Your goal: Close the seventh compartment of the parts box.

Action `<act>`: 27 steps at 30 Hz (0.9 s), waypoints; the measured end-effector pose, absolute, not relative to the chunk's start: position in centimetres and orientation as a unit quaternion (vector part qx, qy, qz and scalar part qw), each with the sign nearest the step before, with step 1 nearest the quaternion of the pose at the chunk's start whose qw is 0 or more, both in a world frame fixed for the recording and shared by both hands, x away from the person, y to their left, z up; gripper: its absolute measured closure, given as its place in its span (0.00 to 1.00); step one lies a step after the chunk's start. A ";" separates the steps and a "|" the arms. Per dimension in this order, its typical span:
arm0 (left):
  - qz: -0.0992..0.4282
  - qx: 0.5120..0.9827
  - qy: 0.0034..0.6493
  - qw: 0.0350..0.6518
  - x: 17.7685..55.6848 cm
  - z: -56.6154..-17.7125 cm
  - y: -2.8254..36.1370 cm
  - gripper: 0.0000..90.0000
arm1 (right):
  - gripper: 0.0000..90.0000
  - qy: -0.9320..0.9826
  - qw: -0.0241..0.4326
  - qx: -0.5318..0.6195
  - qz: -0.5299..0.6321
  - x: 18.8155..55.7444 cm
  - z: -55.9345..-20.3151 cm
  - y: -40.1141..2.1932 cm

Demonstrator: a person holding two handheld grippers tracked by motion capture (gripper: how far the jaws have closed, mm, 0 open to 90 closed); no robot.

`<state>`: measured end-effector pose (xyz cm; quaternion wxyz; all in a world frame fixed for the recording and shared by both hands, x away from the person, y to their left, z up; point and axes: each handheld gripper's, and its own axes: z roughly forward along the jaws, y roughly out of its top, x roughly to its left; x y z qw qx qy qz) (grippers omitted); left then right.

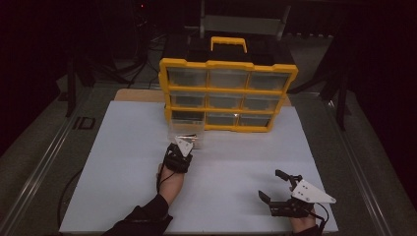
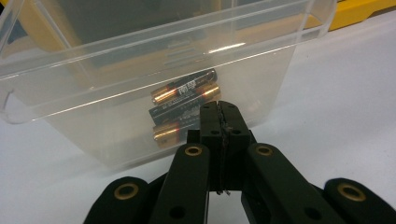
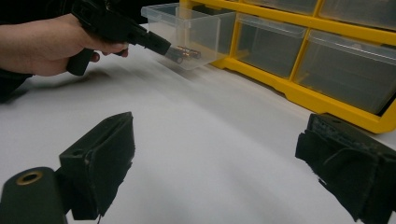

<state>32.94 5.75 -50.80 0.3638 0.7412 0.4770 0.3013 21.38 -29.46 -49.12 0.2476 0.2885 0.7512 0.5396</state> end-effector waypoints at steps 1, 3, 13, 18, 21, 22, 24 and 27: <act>0.301 0.740 0.478 0.364 33.0 -50.8 5.8 0.98 | 0.10 0.751 0.248 0.288 0.540 21.4 -49.1 -29.5; 0.300 0.740 0.478 0.365 33.0 -50.8 5.8 0.98 | 0.10 0.751 0.248 0.288 0.540 21.4 -49.1 -29.5; 0.290 0.745 0.473 0.370 33.3 -50.6 5.5 0.98 | 0.10 0.752 0.246 0.288 0.540 21.4 -49.1 -29.5; 0.290 0.745 0.471 0.372 33.5 -50.4 5.4 0.98 | 0.10 0.753 0.246 0.288 0.539 21.4 -49.2 -29.4; 0.297 0.743 0.469 0.375 33.8 -49.9 5.2 0.98 | 0.10 0.752 0.245 0.288 0.539 21.4 -49.2 -29.5; 0.297 0.743 0.469 0.375 33.8 -49.9 5.2 0.98 | 0.10 0.752 0.245 0.288 0.539 21.4 -49.2 -29.4; 0.299 0.742 0.468 0.376 34.0 -49.7 5.2 0.98 | 0.10 0.753 0.246 0.287 0.539 21.4 -49.2 -29.4; 0.301 0.742 0.467 0.375 34.3 -49.5 5.2 0.98 | 0.10 0.752 0.245 0.288 0.540 21.4 -49.2 -29.5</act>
